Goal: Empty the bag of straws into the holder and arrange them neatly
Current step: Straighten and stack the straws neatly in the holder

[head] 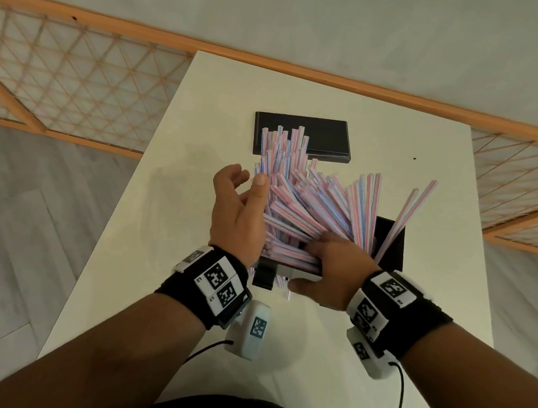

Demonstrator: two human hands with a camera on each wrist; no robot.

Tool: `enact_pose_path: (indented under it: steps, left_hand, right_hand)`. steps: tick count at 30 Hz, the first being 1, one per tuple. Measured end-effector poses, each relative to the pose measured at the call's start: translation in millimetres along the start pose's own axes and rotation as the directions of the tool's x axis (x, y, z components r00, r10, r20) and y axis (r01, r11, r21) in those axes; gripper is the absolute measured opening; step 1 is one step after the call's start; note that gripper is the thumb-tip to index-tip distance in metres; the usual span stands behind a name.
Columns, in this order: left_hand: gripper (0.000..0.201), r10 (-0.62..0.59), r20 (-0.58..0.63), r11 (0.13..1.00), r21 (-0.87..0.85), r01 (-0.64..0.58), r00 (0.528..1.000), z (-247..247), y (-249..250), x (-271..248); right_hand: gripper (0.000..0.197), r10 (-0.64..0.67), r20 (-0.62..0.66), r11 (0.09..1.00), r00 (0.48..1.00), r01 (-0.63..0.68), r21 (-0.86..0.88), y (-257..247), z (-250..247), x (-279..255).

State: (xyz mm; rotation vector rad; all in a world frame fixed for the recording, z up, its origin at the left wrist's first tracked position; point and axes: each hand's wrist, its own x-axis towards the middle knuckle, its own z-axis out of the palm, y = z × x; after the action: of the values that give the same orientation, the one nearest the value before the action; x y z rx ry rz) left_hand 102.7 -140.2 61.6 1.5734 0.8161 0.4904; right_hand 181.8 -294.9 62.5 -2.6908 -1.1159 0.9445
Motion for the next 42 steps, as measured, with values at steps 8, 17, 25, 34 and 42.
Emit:
enact_pose_path:
  steps: [8, 17, 25, 34, 42]
  left_hand:
    - [0.076, -0.044, 0.067, 0.999, 0.005, 0.043, 0.997, 4.1, 9.7, -1.1]
    - [0.085, -0.014, 0.084, 0.997, -0.076, 0.020, 0.996, 5.6, 3.7, 1.3]
    - [0.093, 0.046, 0.053, 0.982, -0.188, -0.035, 0.998, 3.2, 7.9, -1.2]
    - [0.088, 0.132, -0.022, 0.987, -0.087, -0.134, 0.991, -5.3, 25.5, 5.8]
    - [0.093, 0.062, 0.110, 0.997, 0.034, -0.067, 0.992, 10.5, 8.3, -6.3]
  right_hand:
    - [0.043, 0.061, 0.101, 0.996, 0.993, -0.068, 0.061, -10.1, -4.8, 10.9]
    - [0.059, -0.011, 0.096, 0.982, 0.995, -0.007, 0.186, -16.2, -7.3, 18.8]
    - [0.062, -0.111, -0.042, 0.970, 0.993, 0.118, 0.215, -26.5, -9.2, 19.3]
    - [0.063, -0.065, -0.071, 0.989, 0.995, 0.074, 0.130, -23.8, -7.9, 12.5]
    - [0.056, -0.153, -0.140, 0.985, 0.978, 0.163, 0.062, -27.7, -7.5, -5.8]
